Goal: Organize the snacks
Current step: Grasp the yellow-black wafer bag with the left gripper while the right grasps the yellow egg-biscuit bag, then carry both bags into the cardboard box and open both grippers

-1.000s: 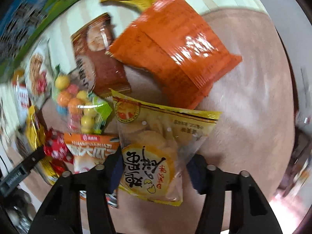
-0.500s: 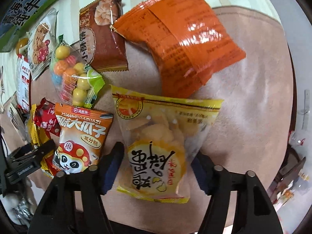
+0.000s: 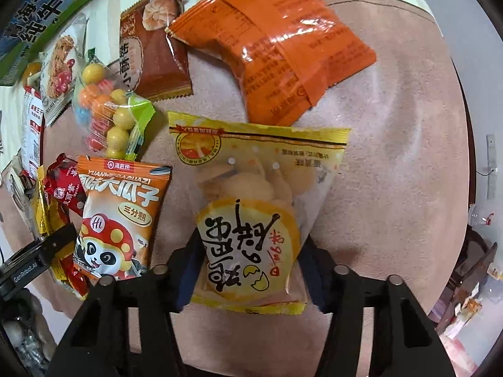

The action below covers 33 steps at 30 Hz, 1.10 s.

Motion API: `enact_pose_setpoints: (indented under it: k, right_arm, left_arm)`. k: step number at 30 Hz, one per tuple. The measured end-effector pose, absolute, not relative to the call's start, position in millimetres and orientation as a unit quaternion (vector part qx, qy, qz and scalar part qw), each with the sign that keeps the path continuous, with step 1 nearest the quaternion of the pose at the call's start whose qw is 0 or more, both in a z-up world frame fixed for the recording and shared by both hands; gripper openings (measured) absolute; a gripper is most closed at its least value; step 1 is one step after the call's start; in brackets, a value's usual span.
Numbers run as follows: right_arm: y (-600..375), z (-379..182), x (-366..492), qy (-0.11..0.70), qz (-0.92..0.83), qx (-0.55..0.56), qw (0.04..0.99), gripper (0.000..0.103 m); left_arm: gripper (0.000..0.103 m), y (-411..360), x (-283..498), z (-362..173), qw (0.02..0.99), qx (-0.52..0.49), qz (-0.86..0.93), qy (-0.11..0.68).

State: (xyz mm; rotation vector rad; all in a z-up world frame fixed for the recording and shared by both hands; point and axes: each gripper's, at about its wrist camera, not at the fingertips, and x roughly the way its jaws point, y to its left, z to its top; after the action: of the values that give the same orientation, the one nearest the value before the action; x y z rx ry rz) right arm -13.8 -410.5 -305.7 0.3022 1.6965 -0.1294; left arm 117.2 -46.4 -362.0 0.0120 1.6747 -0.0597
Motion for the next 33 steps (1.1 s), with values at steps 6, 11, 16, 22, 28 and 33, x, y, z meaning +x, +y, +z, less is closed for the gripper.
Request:
enact_pose_setpoints:
  k: [6,11,16,22,28,33]
  right_arm:
    - [-422.5,-291.5,-27.9,0.738,-0.048,0.156,0.654,0.049]
    - [-428.3,-294.6,-33.3,0.747,-0.027,0.155,0.646,0.05]
    - [-436.5,-301.0,-30.0,0.757,-0.019,0.157,0.634,0.049]
    - [-438.8,-278.1,-34.3,0.741,-0.011,0.152,0.654,0.047]
    - [-431.4,-201.7,-33.8,0.688,0.045,0.158,0.707,0.047]
    - [-429.6,-126.1,-11.3,0.631,0.097,0.164,0.752,0.047]
  left_arm:
    - [0.084,-60.1,108.5,-338.7,0.678,-0.005,-0.029,0.734]
    - [0.085,-73.1,114.4,-352.1,0.657,-0.011,-0.038,0.753]
    - [0.084,-87.3,113.6,-363.0,0.656,-0.005,-0.031,0.754]
    - [0.084,-103.1,117.0,-324.0,0.677,-0.01,-0.048,0.734]
    - [0.084,-117.4,132.3,-235.8,0.738,-0.027,-0.064,0.671]
    - [0.084,-135.2,169.3,-150.2,0.786,-0.054,-0.101,0.607]
